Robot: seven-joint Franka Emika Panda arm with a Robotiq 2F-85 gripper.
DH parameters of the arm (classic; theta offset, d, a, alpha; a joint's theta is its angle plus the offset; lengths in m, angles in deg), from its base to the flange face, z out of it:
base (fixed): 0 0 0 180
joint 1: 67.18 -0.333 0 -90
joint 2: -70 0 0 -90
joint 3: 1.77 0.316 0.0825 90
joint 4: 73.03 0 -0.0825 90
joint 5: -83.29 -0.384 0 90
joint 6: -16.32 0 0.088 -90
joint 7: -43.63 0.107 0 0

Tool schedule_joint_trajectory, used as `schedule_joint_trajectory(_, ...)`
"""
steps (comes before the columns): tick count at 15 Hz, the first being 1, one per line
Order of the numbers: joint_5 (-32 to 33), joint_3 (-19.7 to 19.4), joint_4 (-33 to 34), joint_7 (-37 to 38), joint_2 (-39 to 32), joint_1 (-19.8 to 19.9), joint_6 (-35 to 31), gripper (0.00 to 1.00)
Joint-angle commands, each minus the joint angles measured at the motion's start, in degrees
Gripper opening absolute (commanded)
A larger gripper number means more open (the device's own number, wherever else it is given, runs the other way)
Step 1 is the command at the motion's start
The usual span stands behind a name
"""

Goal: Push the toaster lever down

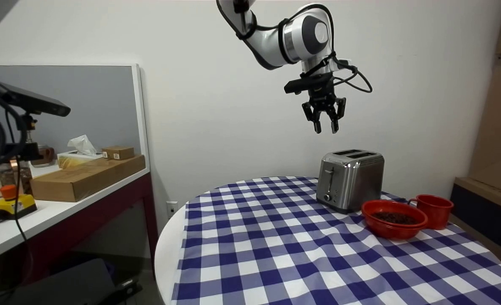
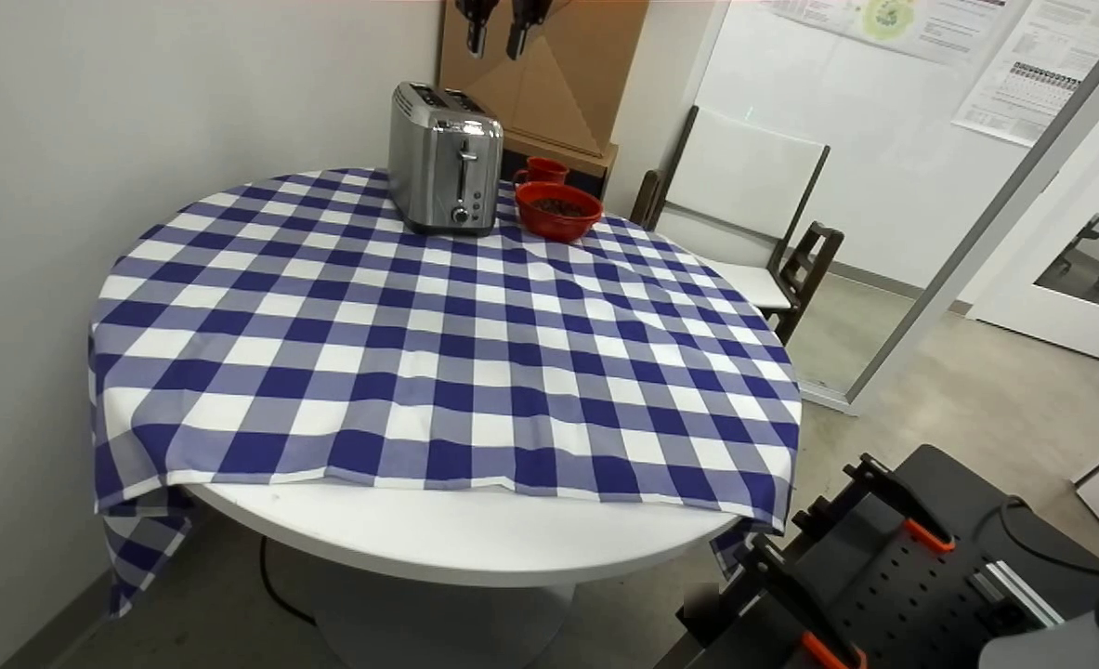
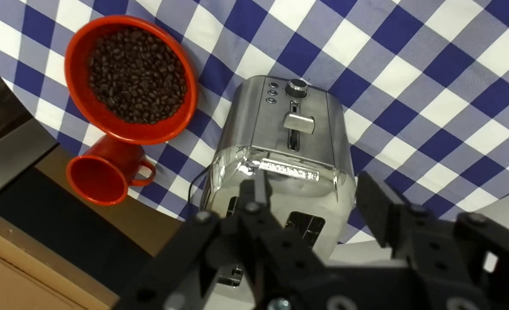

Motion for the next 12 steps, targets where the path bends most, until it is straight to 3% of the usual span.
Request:
schedule_joint_trajectory(1, 1.7, -1.5, 5.3, 1.4, -4.7, -1.0, -0.2, 0.25)
schedule_joint_trajectory(4, 2.1, -2.2, 6.4, 2.0, -6.9, -1.4, -1.5, 0.03)
schedule_joint_trajectory(5, 2.1, -2.4, 6.8, 2.2, -7.5, -1.6, -1.9, 0.00)
schedule_joint_trajectory(12, 2.2, -3.9, 8.8, 3.9, -12.0, -2.5, -4.8, 0.00)
